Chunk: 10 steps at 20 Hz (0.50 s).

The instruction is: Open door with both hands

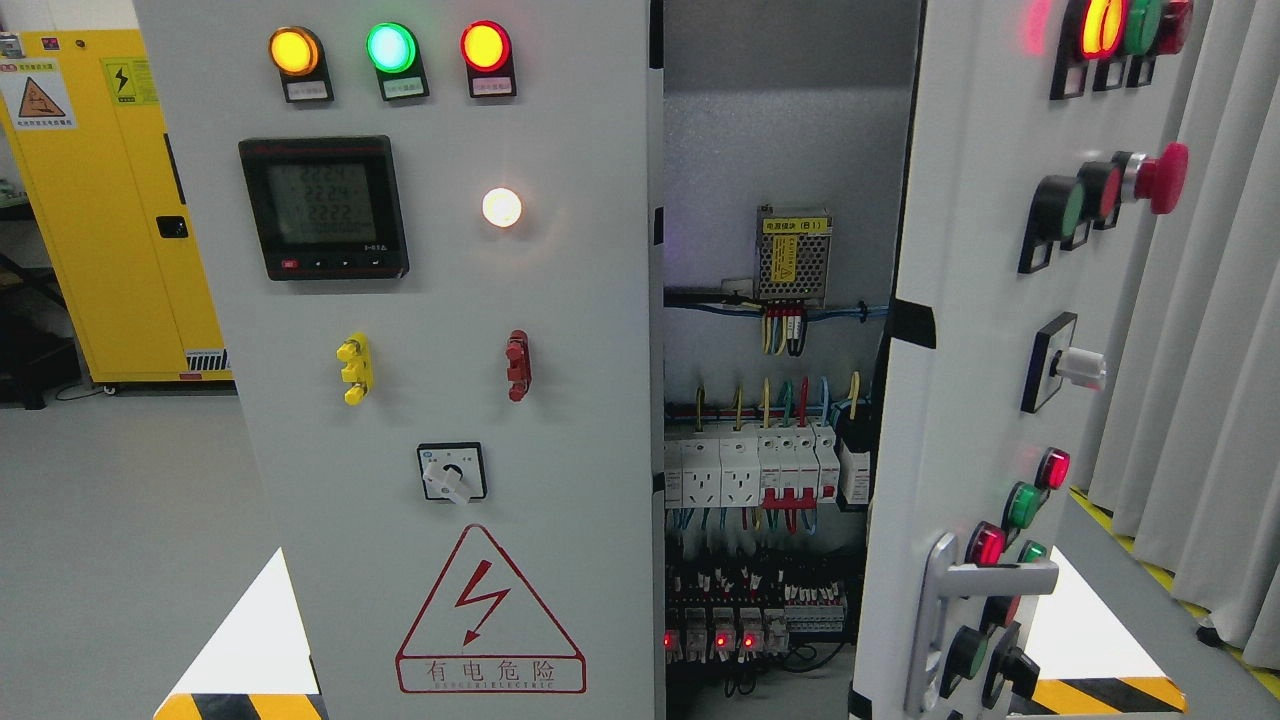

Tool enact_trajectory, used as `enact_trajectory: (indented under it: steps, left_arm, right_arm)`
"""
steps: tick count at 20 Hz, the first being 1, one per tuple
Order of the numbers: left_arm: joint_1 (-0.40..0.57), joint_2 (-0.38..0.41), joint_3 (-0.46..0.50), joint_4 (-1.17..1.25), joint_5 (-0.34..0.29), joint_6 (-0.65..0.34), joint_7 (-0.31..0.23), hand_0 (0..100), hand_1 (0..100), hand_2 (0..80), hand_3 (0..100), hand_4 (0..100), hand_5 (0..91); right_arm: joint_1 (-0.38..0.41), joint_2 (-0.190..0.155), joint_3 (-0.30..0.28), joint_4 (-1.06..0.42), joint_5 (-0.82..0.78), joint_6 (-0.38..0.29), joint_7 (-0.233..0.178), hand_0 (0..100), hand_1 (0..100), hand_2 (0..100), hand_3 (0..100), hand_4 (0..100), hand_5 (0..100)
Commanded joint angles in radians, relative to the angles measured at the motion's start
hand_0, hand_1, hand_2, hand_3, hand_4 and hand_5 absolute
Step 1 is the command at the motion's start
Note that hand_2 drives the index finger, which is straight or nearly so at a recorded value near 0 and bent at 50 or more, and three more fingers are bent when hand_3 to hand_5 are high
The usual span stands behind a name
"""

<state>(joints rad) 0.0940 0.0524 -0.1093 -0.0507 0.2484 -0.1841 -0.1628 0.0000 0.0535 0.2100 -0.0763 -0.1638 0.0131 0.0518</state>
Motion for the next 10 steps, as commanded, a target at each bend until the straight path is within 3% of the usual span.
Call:
enact_trajectory:
  steps: [1, 10]
  left_arm:
    - [0.003, -0.002, 0.002, 0.002, 0.000, -0.003, -0.003, 37, 15, 0.0, 0, 0, 0.0]
    - [0.007, 0.017, 0.006, -0.012, 0.009, -0.005, -0.027, 37, 15, 0.0, 0, 0, 0.0]
  right_arm:
    - [0.005, -0.055, 0.000, -0.002, -0.003, -0.002, -0.004, 21, 6, 0, 0, 0, 0]
    - [0.009, -0.057, -0.001, 0.001, -0.002, -0.001, -0.004, 22, 6, 0, 0, 0, 0]
